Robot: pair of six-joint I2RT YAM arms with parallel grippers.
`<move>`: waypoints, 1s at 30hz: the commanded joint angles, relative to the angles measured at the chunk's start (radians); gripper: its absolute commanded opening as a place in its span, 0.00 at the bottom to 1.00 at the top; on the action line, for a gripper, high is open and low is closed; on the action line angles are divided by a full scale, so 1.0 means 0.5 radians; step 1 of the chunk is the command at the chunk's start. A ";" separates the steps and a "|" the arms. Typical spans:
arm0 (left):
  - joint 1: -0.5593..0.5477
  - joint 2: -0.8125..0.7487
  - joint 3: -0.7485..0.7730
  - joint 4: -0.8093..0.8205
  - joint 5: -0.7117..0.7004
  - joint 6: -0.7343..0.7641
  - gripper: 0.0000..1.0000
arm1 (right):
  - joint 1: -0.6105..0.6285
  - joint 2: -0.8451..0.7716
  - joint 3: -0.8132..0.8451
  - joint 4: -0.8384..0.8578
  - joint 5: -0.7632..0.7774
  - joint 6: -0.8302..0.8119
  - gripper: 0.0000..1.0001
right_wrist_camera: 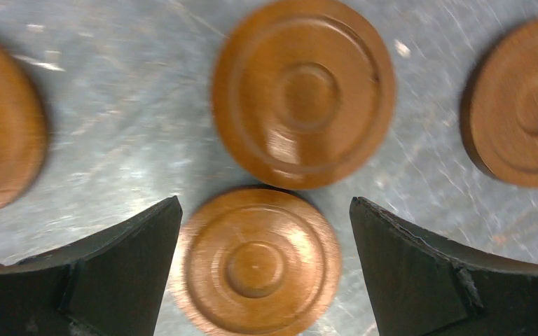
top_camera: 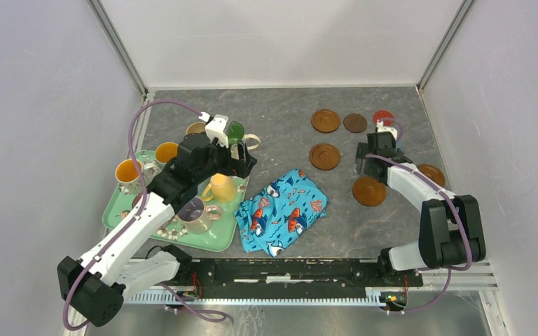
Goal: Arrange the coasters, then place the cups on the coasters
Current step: Move the coaster to the center of the board.
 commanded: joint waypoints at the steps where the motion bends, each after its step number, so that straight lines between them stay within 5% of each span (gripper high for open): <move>1: 0.004 0.030 0.114 0.073 0.116 -0.106 1.00 | -0.113 -0.090 -0.084 0.014 0.130 0.113 0.98; 14: 0.004 0.308 0.318 0.132 0.070 -0.072 1.00 | -0.316 -0.018 -0.110 0.215 0.157 0.139 0.98; 30: 0.004 0.298 0.206 0.187 0.034 -0.018 1.00 | -0.489 0.223 0.007 0.322 0.198 0.078 0.98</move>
